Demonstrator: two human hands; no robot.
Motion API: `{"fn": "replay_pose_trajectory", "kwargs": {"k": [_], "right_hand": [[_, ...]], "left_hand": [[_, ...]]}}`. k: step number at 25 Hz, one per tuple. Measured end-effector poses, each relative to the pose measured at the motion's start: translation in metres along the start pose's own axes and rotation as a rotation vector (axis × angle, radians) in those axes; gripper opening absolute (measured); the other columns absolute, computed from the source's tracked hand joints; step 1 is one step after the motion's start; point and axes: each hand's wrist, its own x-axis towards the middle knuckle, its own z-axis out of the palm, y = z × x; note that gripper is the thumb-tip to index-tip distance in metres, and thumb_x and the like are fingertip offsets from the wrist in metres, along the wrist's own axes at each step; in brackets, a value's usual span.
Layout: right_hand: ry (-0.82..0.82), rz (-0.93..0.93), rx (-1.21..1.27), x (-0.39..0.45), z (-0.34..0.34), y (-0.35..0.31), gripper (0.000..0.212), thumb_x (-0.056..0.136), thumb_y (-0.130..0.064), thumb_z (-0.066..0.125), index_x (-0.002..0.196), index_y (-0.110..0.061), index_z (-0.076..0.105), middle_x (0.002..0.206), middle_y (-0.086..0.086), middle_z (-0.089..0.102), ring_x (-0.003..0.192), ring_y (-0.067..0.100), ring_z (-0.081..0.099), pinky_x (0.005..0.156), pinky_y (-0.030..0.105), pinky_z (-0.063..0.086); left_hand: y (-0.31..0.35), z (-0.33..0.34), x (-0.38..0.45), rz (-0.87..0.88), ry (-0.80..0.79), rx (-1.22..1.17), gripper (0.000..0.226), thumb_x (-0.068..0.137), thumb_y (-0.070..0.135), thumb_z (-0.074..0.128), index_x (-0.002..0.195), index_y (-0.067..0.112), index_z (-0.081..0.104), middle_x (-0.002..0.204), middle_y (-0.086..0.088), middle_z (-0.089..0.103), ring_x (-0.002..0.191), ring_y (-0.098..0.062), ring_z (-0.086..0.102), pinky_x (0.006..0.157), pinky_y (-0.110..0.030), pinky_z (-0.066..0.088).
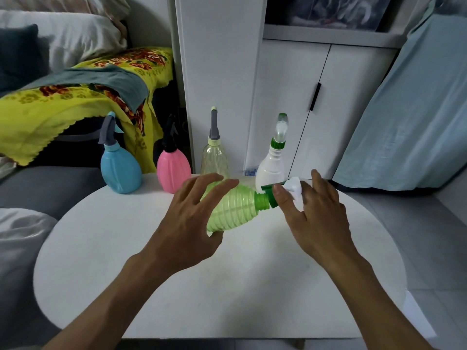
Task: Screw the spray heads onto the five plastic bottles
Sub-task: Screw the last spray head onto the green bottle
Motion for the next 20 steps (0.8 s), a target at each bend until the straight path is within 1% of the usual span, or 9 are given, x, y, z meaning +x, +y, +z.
{"fn": "replay_pose_trajectory", "kwargs": {"k": [2,4,6,7,8,10,15,18,20], "right_hand": [[-0.023,-0.013,0.126,0.002,0.001,0.004,0.105,0.073,-0.090,0.008,0.151,-0.023,0.030,0.167,0.004,0.009,0.151,0.024,0.009,0.116,0.050,0.020],[-0.105,-0.074,0.348,0.003,0.004,0.007,0.094,0.078,-0.085,0.019,0.155,-0.031,0.014,0.167,-0.002,0.009,0.151,0.020,0.012,0.119,0.049,0.020],[-0.184,-0.129,0.585,0.001,0.004,0.006,0.072,0.087,-0.075,0.036,0.149,-0.040,0.027,0.155,-0.008,0.039,0.137,0.013,0.043,0.110,0.040,0.040],[-0.201,-0.164,0.647,-0.001,0.004,0.005,0.060,0.088,-0.070,0.045,0.140,-0.042,0.039,0.138,-0.016,0.056,0.120,0.005,0.056,0.097,0.030,0.049],[-0.190,-0.209,0.663,-0.003,0.005,0.002,0.049,0.086,-0.065,0.054,0.128,-0.041,0.048,0.117,-0.021,0.065,0.104,0.001,0.063,0.082,0.020,0.052],[-0.137,-0.287,0.678,-0.004,0.006,-0.002,0.034,0.083,-0.051,0.065,0.111,-0.035,0.057,0.096,-0.017,0.068,0.088,0.006,0.067,0.067,0.018,0.054],[-0.125,-0.397,0.746,-0.001,0.001,0.001,0.032,0.079,-0.020,0.077,0.108,-0.029,0.069,0.102,-0.018,0.070,0.100,0.008,0.065,0.082,0.015,0.049],[-0.157,-0.506,0.707,0.001,0.000,0.002,0.032,0.080,-0.011,0.075,0.110,-0.020,0.068,0.105,-0.012,0.064,0.106,0.016,0.062,0.087,0.020,0.048],[-0.214,-0.494,0.814,0.002,-0.004,0.001,0.031,0.081,-0.007,0.073,0.109,-0.019,0.067,0.105,-0.010,0.062,0.101,0.018,0.063,0.086,0.027,0.053]], "left_hand": [[0.001,0.000,0.001,0.006,-0.003,-0.009,0.083,0.064,0.013,0.082,0.140,0.015,0.048,0.137,-0.009,0.052,0.127,-0.033,0.045,0.102,-0.050,0.042],[0.000,-0.001,0.002,0.011,-0.005,-0.008,0.083,0.064,0.014,0.082,0.139,0.015,0.048,0.136,-0.009,0.052,0.127,-0.032,0.045,0.101,-0.050,0.043],[-0.002,-0.003,0.002,-0.004,0.003,-0.019,0.083,0.064,0.014,0.082,0.139,0.015,0.048,0.136,-0.009,0.053,0.126,-0.031,0.046,0.101,-0.050,0.043],[-0.004,-0.005,0.002,-0.016,0.006,-0.030,0.083,0.064,0.014,0.083,0.140,0.015,0.048,0.135,-0.009,0.053,0.126,-0.031,0.046,0.101,-0.050,0.043],[-0.005,-0.007,0.003,-0.027,0.007,-0.038,0.084,0.063,0.014,0.083,0.140,0.015,0.048,0.135,-0.009,0.053,0.127,-0.031,0.046,0.101,-0.051,0.043],[-0.005,-0.009,0.003,-0.039,0.001,-0.040,0.086,0.062,0.014,0.085,0.140,0.015,0.048,0.136,-0.009,0.053,0.127,-0.032,0.046,0.100,-0.053,0.044],[-0.006,-0.014,0.001,0.006,-0.049,-0.001,0.086,0.062,0.012,0.084,0.141,0.018,0.048,0.136,-0.008,0.053,0.126,-0.032,0.046,0.098,-0.053,0.045],[-0.006,-0.017,0.001,0.036,-0.066,-0.010,0.087,0.062,0.012,0.084,0.141,0.020,0.048,0.136,-0.006,0.053,0.127,-0.030,0.046,0.100,-0.051,0.044],[-0.006,-0.019,0.001,0.037,-0.063,-0.057,0.088,0.061,0.014,0.086,0.140,0.020,0.047,0.136,-0.004,0.053,0.127,-0.027,0.046,0.101,-0.049,0.045]]}}
